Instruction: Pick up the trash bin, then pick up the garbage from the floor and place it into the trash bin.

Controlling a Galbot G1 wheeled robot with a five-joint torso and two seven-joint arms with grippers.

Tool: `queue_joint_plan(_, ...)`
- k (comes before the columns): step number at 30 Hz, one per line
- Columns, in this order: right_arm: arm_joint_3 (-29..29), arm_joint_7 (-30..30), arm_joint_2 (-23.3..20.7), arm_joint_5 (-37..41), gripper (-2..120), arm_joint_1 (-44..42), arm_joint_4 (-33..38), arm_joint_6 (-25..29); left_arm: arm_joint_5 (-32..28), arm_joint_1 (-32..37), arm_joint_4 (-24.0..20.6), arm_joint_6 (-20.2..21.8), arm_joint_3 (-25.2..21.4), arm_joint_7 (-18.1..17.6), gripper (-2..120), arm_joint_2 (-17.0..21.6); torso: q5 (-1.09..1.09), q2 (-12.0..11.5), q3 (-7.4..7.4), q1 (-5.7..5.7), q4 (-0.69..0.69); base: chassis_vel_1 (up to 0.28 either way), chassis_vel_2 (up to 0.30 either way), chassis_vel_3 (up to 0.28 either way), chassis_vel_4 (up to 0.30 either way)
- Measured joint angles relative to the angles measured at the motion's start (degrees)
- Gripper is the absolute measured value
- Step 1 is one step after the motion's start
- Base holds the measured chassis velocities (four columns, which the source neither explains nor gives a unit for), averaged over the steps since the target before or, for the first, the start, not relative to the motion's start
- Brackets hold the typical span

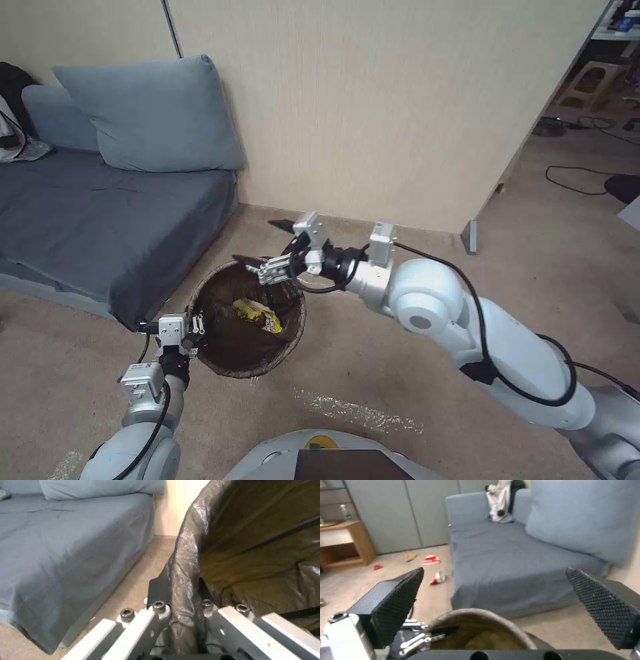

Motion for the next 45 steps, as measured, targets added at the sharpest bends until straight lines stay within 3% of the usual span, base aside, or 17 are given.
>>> queue_joint_plan(5,6.5,-0.9,-2.0,-0.5,100,-5.4,0.9,0.9,-0.1,-0.1,0.0,-0.1,-0.1,-0.1,0,-0.1,0.0,0.0,0.0,0.0,0.0,0.0,0.0,0.0,0.0)
queue_joint_plan(8,13.4,-2.2,-3.4,-1.9,100,-12.9,1.8,1.6,-0.2,-0.3,0.3,-0.3,-0.1,-0.3,0,-0.2,0.01,0.0,0.0,0.0,-0.02,0.0,0.0,0.0,0.0)
queue_joint_plan(14,20.7,-3.4,-4.3,-5.2,100,-23.1,2.9,3.5,-0.3,-0.4,0.4,-0.5,-0.3,-0.4,0,-0.4,0.01,0.0,0.0,0.0,-0.01,0.0,0.0,0.0,0.0)
queue_joint_plan(19,24.2,-3.1,-3.0,-15.8,100,-33.3,3.0,10.0,-0.3,-0.6,0.6,-0.8,-0.4,-0.4,0,-0.5,0.01,0.0,0.0,0.0,0.01,0.0,0.0,0.0,0.0)
queue_joint_plan(24,25.9,-1.4,3.9,-28.5,100,-45.5,3.1,17.4,-0.3,-0.7,0.7,-1.2,-0.5,-0.4,0,-0.8,0.0,0.0,-0.01,0.0,-0.02,0.0,0.0,0.0,0.0)
queue_joint_plan(32,26.6,2.3,13.4,-42.1,100,-52.3,1.3,26.6,-0.4,-0.8,0.6,-1.4,-0.7,-0.3,0,-0.7,-0.01,0.0,-0.01,0.0,0.0,0.0,0.0,0.0,0.0)
queue_joint_plan(38,29.2,2.0,18.0,-49.5,100,-56.2,0.2,30.8,-0.8,-0.7,0.2,-1.4,-1.2,-0.1,0,-0.3,-0.02,0.0,-0.01,0.0,0.0,0.0,0.0,0.0,0.0)
queue_joint_plan(42,32.0,1.9,24.6,-55.9,100,-60.5,-0.8,34.2,-0.9,-0.7,0.2,-1.4,-1.2,0.4,0,-0.3,-0.01,0.0,0.0,0.0,0.0,0.0,0.0,0.0,0.0)
queue_joint_plan(45,32.9,2.1,26.9,-57.4,100,-62.6,-0.9,35.3,-1.0,-0.7,0.2,-1.4,-1.2,0.5,0,-0.2,-0.02,0.0,0.0,0.0,0.0,0.0,0.0,0.0,0.0)
